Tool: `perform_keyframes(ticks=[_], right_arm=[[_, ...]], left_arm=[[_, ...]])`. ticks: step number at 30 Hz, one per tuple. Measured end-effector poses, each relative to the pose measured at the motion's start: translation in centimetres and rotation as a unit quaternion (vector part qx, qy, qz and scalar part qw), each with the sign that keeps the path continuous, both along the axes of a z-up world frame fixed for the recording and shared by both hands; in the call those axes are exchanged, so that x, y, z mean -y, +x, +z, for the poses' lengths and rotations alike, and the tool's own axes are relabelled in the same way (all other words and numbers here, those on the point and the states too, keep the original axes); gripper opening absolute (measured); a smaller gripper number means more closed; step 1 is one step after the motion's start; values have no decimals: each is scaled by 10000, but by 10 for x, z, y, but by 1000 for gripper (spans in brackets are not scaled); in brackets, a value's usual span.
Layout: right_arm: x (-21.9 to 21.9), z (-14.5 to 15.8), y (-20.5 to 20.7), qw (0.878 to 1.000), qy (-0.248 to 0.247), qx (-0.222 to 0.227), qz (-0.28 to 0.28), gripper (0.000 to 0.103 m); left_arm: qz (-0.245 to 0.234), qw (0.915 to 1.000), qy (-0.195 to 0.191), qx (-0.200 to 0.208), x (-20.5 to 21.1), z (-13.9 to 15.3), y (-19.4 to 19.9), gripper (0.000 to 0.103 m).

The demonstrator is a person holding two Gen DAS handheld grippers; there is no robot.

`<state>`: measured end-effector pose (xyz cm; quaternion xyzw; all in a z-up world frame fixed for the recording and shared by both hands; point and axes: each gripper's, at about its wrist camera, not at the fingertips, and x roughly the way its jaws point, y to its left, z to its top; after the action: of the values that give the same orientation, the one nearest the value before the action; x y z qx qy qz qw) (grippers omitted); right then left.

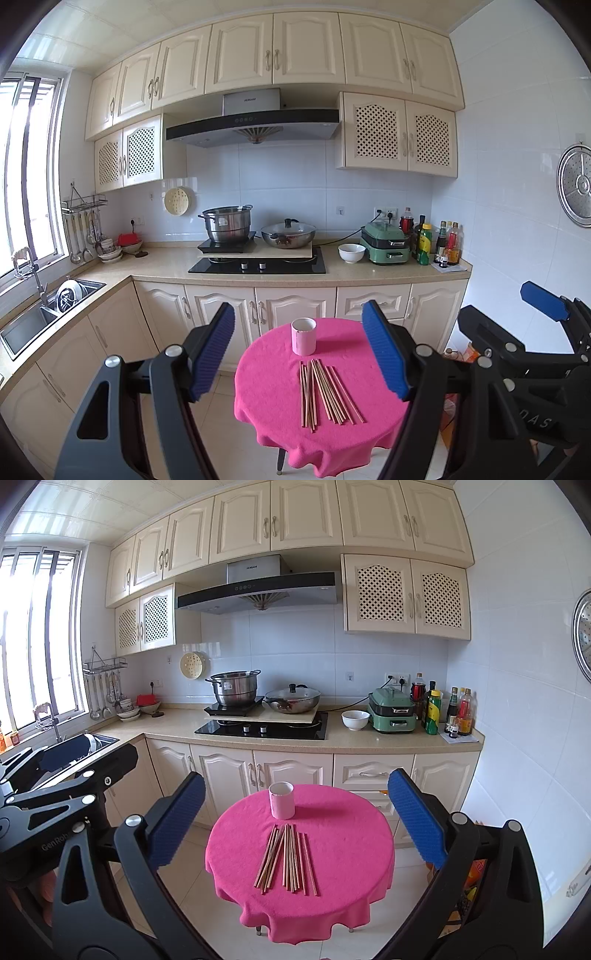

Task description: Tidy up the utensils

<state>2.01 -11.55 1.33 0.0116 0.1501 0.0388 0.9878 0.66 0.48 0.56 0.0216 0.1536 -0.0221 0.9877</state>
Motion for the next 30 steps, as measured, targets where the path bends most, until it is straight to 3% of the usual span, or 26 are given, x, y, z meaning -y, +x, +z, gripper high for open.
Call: perform_keyframes(ticks=[30], right_arm=[[-6, -12, 8, 9997, 150, -211, -41, 97]], left_arm=[[-214, 9996, 14, -158, -25, -15, 15, 71]])
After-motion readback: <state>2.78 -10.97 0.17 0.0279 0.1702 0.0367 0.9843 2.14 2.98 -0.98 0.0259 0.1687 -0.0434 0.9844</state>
